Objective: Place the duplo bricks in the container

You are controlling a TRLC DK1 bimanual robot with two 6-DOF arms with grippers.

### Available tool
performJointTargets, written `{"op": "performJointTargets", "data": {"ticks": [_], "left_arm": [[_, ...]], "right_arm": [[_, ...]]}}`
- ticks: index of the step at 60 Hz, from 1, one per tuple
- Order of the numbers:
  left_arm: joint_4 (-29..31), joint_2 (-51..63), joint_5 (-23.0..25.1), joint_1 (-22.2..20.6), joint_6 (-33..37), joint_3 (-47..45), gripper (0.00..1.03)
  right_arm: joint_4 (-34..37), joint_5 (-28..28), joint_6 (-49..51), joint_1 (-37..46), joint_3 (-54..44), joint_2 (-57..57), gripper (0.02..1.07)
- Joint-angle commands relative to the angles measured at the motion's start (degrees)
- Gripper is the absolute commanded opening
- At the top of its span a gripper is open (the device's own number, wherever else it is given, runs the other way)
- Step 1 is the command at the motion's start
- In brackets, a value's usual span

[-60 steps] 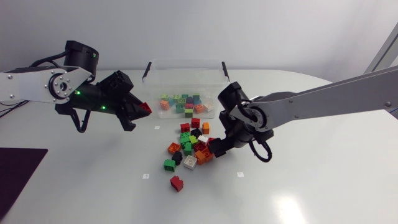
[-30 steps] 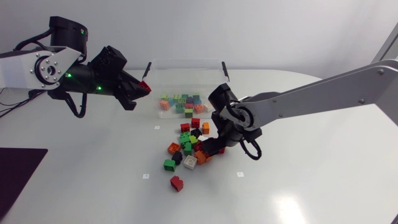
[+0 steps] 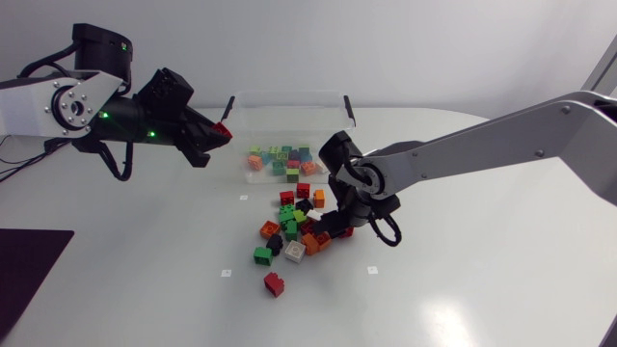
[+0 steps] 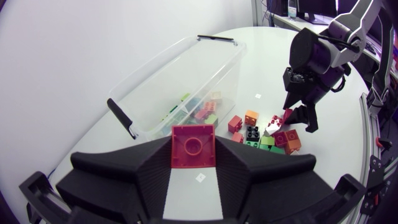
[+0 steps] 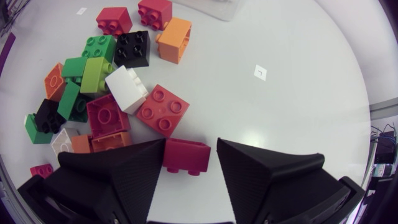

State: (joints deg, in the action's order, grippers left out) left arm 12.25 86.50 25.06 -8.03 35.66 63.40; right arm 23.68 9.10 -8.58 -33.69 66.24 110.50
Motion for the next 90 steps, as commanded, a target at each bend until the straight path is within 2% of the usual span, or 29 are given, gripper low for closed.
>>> {"op": "performJointTargets", "data": {"ticks": [1,6,8,31,49,64,69,73,76,78,81,85,90], "left_arm": [[-1.3,-1.0,0.5,0.1,-2.0,2.5,0.2],[-2.5,-0.2,0.5,-0.1,-3.4,3.7,0.2],[-3.5,0.2,0.5,-0.1,-4.5,4.2,0.2],[-9.9,7.7,0.3,-0.1,-12.1,11.2,0.2],[-10.8,14.6,-0.8,-1.6,-15.0,17.1,0.2],[-12.1,21.6,-2.2,-2.9,-21.0,23.3,0.21],[-12.0,23.7,-3.7,-3.1,-21.5,25.2,0.31],[-12.0,25.0,-4.3,-3.5,-22.3,26.3,0.47],[-12.0,25.5,-4.8,-3.7,-22.7,26.6,0.63],[-12.0,25.6,-4.8,-3.8,-22.7,26.5,0.78],[-12.0,25.5,-5.0,-3.8,-22.7,26.4,0.9],[-11.8,25.1,-5.3,-3.7,-22.9,26.3,0.98],[-11.3,23.7,-5.3,-3.5,-23.3,25.5,0.98]], "right_arm": [[0.7,0.6,-1.4,0.0,0.5,1.7,0.43],[1.0,0.6,-1.4,0.1,0.0,1.1,0.34],[1.1,0.6,-1.3,0.1,-0.1,0.6,0.34],[6.6,0.3,0.2,2.6,3.1,-8.6,0.33],[8.0,-0.1,0.1,2.3,8.1,-10.5,0.33],[7.4,-0.6,-0.2,2.5,12.9,-10.7,0.33],[7.3,-1.0,-0.2,2.5,14.5,-10.6,0.33],[7.2,-1.0,-0.1,2.5,16.1,-10.1,0.33],[7.0,-1.1,0.0,2.5,17.3,-9.8,0.33],[7.0,-1.2,0.1,2.5,18.4,-9.4,0.33],[6.7,-1.4,0.1,2.5,19.8,-8.9,0.33],[6.1,-1.4,0.3,2.5,21.8,-8.0,0.33],[6.1,-1.5,0.6,2.5,24.3,-6.6,0.33]]}}
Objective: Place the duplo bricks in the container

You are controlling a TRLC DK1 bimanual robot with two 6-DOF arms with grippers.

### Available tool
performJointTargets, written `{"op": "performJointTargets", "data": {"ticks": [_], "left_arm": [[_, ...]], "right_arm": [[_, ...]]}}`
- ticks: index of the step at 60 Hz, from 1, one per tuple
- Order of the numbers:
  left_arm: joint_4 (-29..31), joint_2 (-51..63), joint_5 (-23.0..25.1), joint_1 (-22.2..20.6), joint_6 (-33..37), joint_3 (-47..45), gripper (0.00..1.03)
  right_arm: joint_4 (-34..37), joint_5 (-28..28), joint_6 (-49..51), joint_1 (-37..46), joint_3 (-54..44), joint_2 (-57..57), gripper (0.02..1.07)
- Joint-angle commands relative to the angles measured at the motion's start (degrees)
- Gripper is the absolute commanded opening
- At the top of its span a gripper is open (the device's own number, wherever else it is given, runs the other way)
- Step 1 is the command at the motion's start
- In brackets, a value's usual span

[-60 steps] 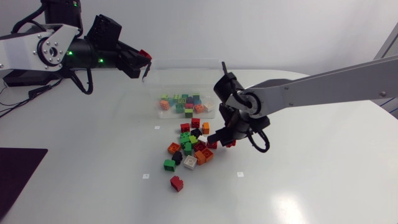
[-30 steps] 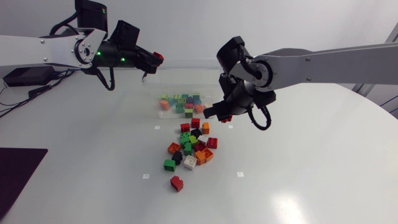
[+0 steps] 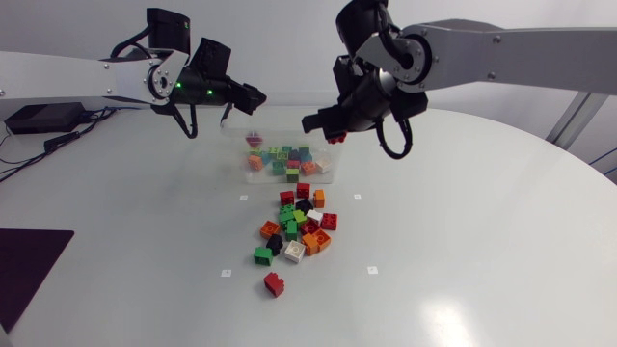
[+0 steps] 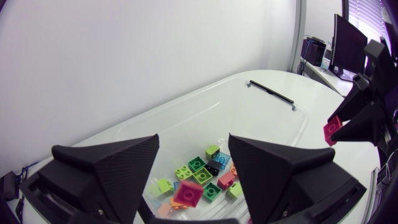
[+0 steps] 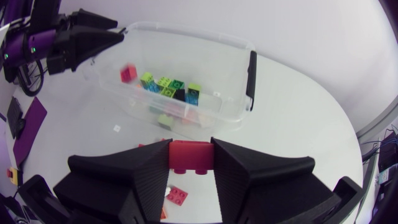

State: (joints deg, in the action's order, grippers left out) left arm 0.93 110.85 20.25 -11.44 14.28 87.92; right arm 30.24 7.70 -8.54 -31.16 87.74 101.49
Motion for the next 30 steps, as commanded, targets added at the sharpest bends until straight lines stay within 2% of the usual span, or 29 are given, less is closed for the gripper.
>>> {"op": "performJointTargets", "data": {"ticks": [1,11,16,30], "left_arm": [[0.1,-1.0,-0.5,0.0,-1.9,0.8,0.98],[4.6,-5.6,-0.2,1.1,-1.2,-0.9,0.98],[5.6,-9.3,1.8,2.3,-0.4,-3.8,0.98],[9.8,-17.1,5.6,4.4,7.1,-12.9,0.98]], "right_arm": [[-0.4,-0.1,0.6,0.0,3.3,2.7,0.33],[-1.9,-0.3,1.1,0.0,7.6,5.6,0.33],[-2.9,-0.8,1.1,0.0,10.0,7.6,0.33],[-3.0,-1.0,1.1,0.0,18.1,13.6,0.33]]}}
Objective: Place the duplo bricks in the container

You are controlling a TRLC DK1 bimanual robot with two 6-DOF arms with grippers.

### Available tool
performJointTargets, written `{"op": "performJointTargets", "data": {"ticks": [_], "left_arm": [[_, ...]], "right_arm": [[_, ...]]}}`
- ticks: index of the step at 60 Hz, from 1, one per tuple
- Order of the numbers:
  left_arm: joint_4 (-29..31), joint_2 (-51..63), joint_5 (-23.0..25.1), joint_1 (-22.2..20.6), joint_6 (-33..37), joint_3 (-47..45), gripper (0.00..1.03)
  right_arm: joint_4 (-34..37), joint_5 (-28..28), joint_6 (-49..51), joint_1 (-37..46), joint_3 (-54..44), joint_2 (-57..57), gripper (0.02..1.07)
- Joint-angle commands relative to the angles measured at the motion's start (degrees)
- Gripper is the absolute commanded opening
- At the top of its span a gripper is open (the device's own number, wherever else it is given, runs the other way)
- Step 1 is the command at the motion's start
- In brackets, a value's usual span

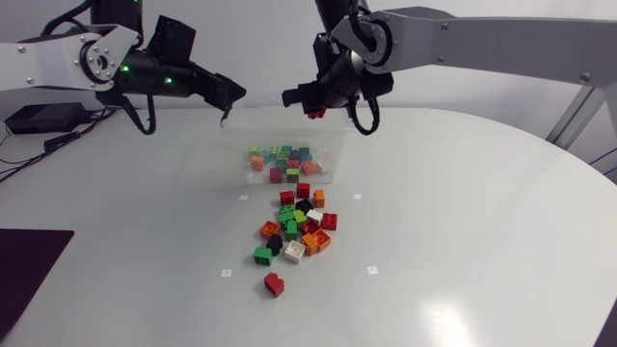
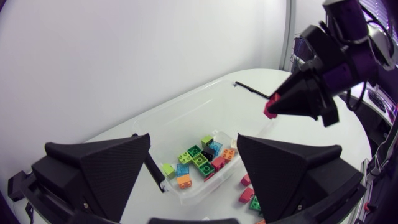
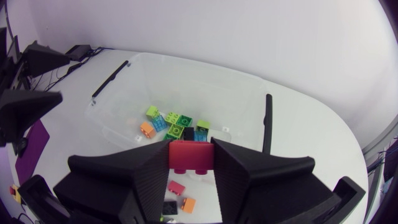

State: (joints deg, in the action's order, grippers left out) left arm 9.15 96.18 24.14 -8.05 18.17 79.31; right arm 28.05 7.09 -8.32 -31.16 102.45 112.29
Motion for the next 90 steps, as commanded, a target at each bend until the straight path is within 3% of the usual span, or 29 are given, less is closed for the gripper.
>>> {"op": "performJointTargets", "data": {"ticks": [1,8,35,39,47,50,53,66,80,90], "left_arm": [[2.1,-2.6,2.1,1.3,3.7,-4.6,0.98],[6.4,-4.1,3.3,2.3,8.5,-7.9,0.98],[6.7,-8.6,5.0,2.0,15.0,-20.5,0.98],[7.1,-8.6,5.1,1.3,16.5,-21.9,0.98],[7.2,-8.4,5.0,-0.3,17.5,-24.3,0.98],[7.7,-8.3,5.0,-1.1,17.5,-24.7,0.98],[8.9,-8.0,4.0,-2.1,17.4,-24.9,0.98],[15.7,-10.5,-2.0,-8.4,13.9,-24.5,0.98],[23.5,-8.6,-8.3,-13.9,5.9,-21.3,0.98],[27.0,-5.2,-8.8,-16.3,-0.1,-19.5,0.98]], "right_arm": [[-0.8,-0.4,0.8,0.0,4.0,3.1,0.33],[-0.5,-0.5,0.8,0.0,7.6,6.2,0.33],[-0.2,-0.2,1.0,-0.1,19.6,17.4,0.35],[0.7,-0.1,1.1,0.0,22.1,19.5,0.46],[5.1,0.0,1.2,0.2,28.8,23.2,0.81],[6.0,0.0,1.4,0.2,29.8,23.4,0.9],[6.8,0.1,1.5,0.2,30.5,23.1,0.92],[7.5,1.1,1.2,0.2,27.4,18.7,0.97],[1.9,2.8,0.6,0.3,15.4,10.3,0.98],[-0.8,3.7,-0.1,0.9,7.2,4.0,1.0]]}}
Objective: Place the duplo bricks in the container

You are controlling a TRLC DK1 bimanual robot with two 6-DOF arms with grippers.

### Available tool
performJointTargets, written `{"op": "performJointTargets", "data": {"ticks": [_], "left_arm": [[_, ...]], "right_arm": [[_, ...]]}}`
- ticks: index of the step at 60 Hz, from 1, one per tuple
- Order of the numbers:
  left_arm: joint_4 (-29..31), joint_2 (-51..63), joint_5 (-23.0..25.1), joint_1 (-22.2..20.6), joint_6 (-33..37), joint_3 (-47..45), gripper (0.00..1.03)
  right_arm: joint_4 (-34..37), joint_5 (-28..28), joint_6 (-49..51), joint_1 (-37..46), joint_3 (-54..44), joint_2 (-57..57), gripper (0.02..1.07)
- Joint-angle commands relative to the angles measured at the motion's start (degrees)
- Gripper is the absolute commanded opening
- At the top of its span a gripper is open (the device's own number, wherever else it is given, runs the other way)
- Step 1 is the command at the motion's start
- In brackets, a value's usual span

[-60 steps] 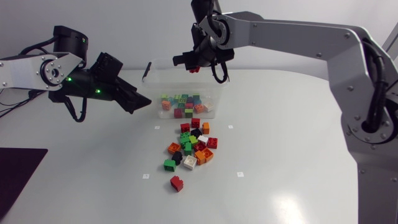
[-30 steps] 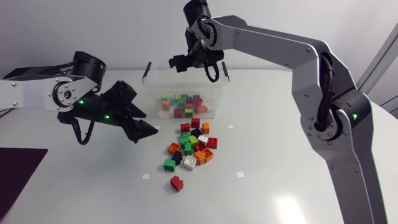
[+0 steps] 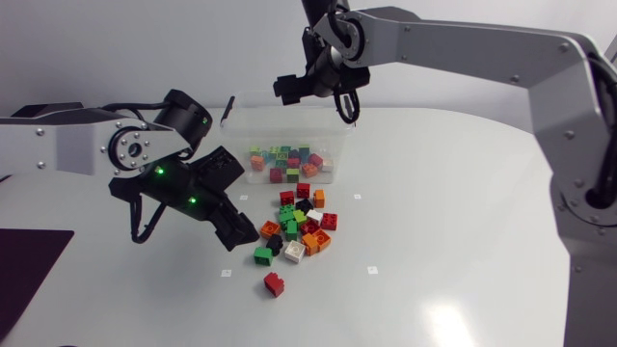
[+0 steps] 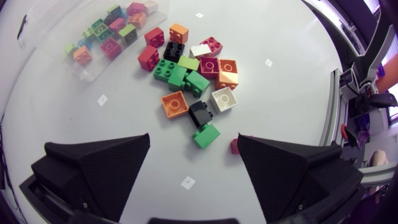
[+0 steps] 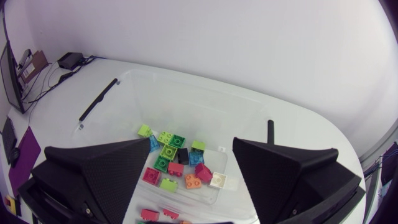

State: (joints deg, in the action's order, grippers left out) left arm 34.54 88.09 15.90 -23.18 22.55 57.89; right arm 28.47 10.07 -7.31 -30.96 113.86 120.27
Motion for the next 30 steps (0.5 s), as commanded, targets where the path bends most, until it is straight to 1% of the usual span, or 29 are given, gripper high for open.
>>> {"op": "performJointTargets", "data": {"ticks": [1,13,21,30], "left_arm": [[1.7,3.2,-0.7,-1.4,-4.9,2.0,0.98],[2.1,8.0,-2.5,-4.0,-10.1,2.6,0.98],[2.1,9.9,-5.1,-6.2,-14.4,3.5,0.96],[1.5,12.6,-7.2,-7.1,-18.3,4.4,0.96]], "right_arm": [[-1.6,0.9,-1.2,0.8,-5.0,-4.5,1.0],[-4.0,1.4,-1.3,3.0,-13.8,-11.6,1.0],[-5.9,1.4,-1.2,4.1,-20.5,-17.3,1.0],[-7.8,1.4,-1.2,5.0,-27.6,-23.0,1.0]]}}
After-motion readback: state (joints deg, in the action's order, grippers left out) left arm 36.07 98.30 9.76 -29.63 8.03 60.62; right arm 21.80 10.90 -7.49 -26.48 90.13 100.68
